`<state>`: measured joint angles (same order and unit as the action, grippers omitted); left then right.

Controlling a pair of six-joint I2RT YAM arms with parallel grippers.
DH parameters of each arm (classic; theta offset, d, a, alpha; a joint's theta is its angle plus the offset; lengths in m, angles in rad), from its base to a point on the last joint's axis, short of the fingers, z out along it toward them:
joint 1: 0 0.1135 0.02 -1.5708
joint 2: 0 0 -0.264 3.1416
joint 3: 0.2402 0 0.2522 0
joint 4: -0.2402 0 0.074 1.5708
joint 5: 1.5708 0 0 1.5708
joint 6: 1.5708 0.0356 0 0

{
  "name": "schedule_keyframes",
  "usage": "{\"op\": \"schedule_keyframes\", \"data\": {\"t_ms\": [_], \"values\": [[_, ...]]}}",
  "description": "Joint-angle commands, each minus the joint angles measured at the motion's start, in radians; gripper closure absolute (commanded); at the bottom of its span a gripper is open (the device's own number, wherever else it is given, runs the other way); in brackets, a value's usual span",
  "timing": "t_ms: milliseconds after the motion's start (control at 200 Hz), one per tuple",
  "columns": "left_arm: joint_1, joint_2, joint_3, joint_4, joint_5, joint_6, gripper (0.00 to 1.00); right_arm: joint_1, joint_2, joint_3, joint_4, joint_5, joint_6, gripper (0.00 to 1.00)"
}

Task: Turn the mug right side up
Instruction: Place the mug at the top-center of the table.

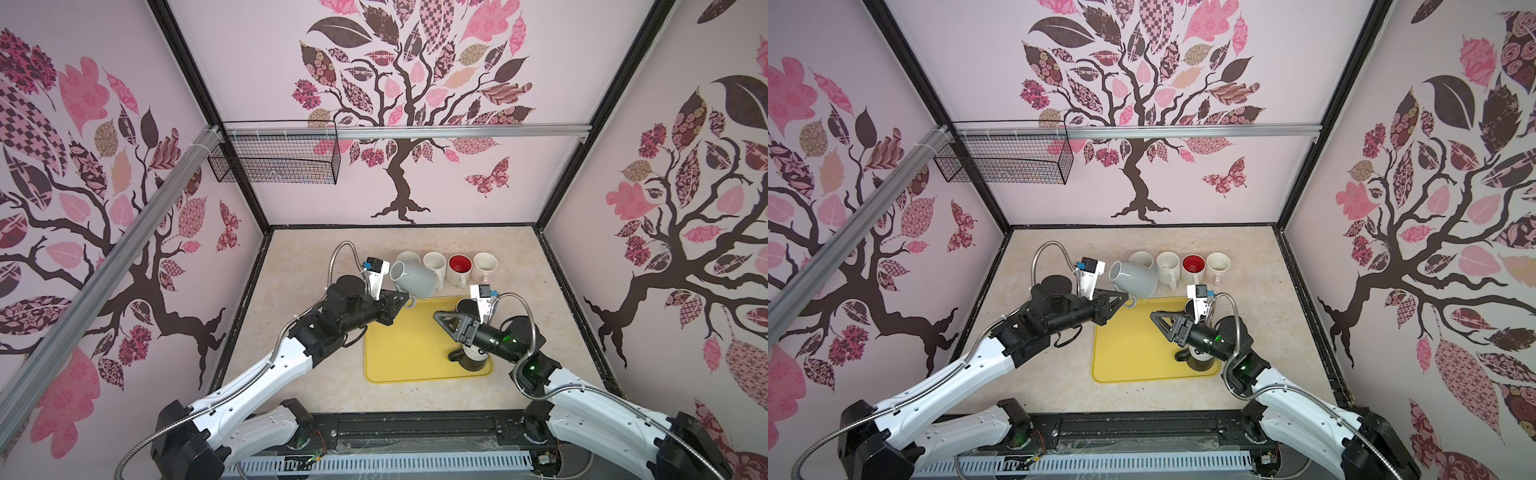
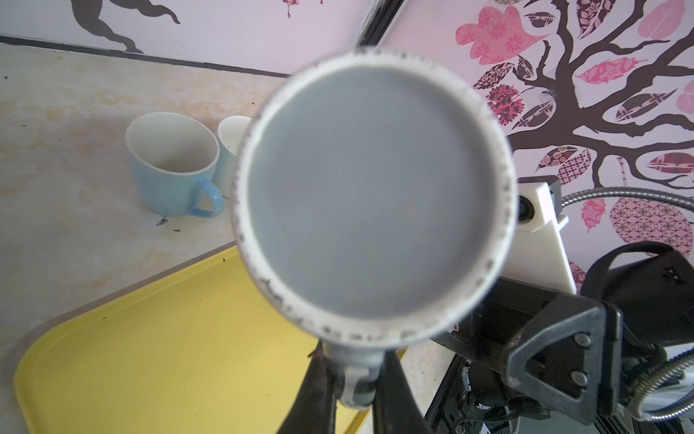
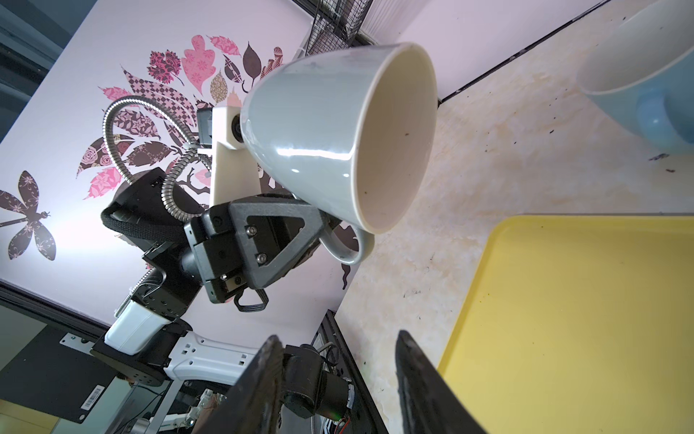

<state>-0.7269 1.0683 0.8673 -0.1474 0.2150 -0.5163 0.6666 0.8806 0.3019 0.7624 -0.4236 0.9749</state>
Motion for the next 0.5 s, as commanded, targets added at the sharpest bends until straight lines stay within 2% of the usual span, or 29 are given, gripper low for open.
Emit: {"op": "schedule_keyframes", "data": {"t_ms": [0,300,495], "values": [[0.001,-0.034,-0.019,0.121,0.012,-0.01,1.0,0.003,0.043,0.029,0.149,-0.037,0.047,0.5],[0.0,-0.028,-0.042,0.207,0.068,-0.054,1.0,0.004,0.163,0.046,0.341,-0.089,0.15,0.52],[0.001,-0.035,-0.046,0.233,0.089,-0.081,1.0,0.004,0.184,0.064,0.364,-0.093,0.162,0.53]]}}
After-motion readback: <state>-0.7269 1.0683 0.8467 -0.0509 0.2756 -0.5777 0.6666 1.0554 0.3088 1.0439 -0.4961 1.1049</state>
